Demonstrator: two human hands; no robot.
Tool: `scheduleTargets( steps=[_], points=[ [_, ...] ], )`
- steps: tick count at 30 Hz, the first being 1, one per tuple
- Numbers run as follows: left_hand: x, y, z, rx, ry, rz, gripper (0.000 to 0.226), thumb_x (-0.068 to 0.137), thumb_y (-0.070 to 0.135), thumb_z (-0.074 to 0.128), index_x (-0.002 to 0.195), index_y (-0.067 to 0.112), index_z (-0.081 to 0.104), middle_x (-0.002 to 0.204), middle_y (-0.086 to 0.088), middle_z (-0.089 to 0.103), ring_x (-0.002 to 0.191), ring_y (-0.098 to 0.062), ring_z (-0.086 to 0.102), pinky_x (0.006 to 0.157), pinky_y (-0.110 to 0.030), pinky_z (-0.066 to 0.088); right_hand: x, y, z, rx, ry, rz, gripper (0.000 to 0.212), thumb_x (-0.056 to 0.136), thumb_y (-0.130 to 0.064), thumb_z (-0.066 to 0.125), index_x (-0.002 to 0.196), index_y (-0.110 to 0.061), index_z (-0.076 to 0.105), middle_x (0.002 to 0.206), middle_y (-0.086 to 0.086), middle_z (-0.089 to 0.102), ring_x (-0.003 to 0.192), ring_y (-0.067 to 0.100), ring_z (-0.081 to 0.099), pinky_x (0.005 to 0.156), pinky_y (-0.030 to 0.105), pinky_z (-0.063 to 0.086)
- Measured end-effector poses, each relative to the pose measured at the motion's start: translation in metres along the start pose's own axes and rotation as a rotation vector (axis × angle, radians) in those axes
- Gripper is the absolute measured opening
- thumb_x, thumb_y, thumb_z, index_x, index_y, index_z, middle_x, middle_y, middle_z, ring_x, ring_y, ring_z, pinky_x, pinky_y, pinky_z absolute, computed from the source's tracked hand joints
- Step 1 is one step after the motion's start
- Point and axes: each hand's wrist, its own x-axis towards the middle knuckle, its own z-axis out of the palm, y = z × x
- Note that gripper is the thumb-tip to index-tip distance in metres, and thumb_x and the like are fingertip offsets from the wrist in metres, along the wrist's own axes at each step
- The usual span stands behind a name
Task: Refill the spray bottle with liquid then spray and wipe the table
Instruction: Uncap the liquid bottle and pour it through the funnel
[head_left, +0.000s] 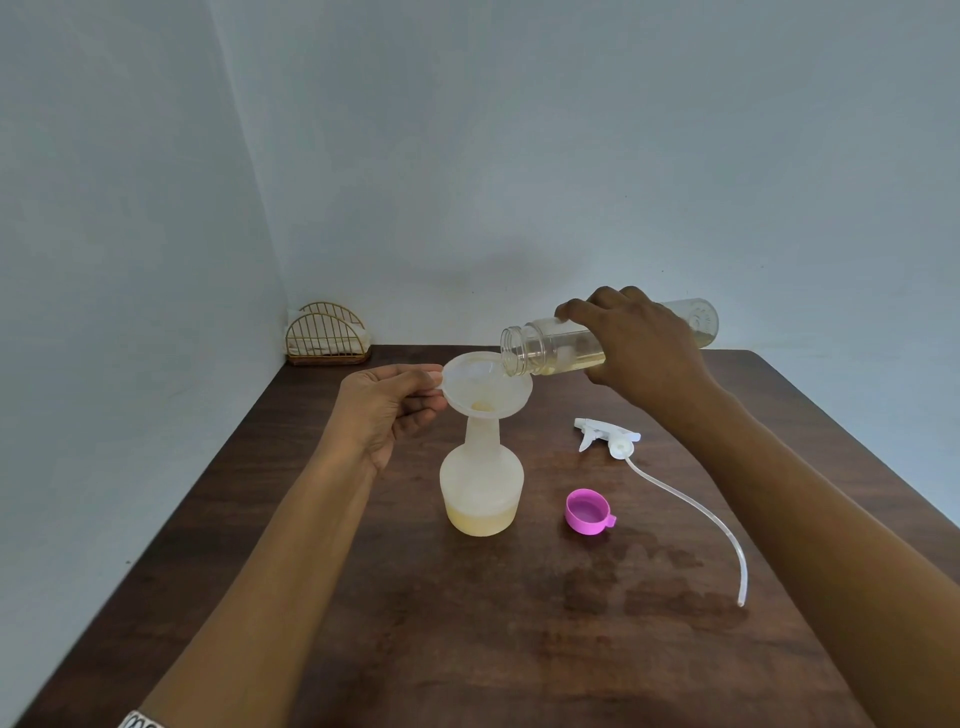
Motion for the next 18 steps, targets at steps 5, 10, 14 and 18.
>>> scheduleTargets(
  steps=[5,10,14,18],
  points=[
    [0.0,-0.0006,-0.0009,-0.004,0.002,-0.001,0.006,0.085,0.002,0.065,0.084,0.006,0.07,0.055,-0.002,0.069,0.047,-0.006,0.064,0.046,-0.015,0.053,0.0,-0.0004,-0.0011,-0.011,-0.003,-0.004,0.06,0.078,-0.017,0.071,0.131,-0.031,0.047,0.121,-0.002,0.057,0.114,0.021,0.049,0.069,0.027,0.029],
    [0.0003,-0.0005,-0.0005,-0.007,0.002,0.002,0.006,0.084,0.002,0.065,0.085,0.006,0.07,0.055,-0.002,0.069,0.047,-0.006,0.064,0.045,-0.015,0.052,0.0003,-0.0004,-0.0016,-0.016,-0.008,-0.002,0.06,0.078,-0.018,0.072,0.131,-0.031,0.047,0.121,-0.002,0.056,0.114,0.021,0.049,0.07,0.027,0.031],
    [0.0006,-0.0011,-0.0008,-0.008,-0.001,0.003,0.006,0.084,0.002,0.065,0.085,0.005,0.07,0.055,-0.002,0.069,0.047,-0.006,0.064,0.045,-0.015,0.052,0.0007,-0.0011,-0.002,-0.029,0.008,-0.011,0.06,0.078,-0.017,0.072,0.131,-0.03,0.047,0.121,-0.001,0.057,0.113,0.021,0.05,0.07,0.026,0.03],
    [0.0016,-0.0013,-0.0013,-0.004,-0.003,0.001,0.006,0.084,0.002,0.065,0.086,0.005,0.07,0.056,-0.002,0.069,0.048,-0.006,0.065,0.046,-0.014,0.052,0.0018,-0.0015,-0.0021,-0.031,0.013,-0.01,0.059,0.078,-0.017,0.071,0.13,-0.03,0.047,0.12,-0.002,0.057,0.113,0.021,0.05,0.07,0.026,0.03]
  ],
)
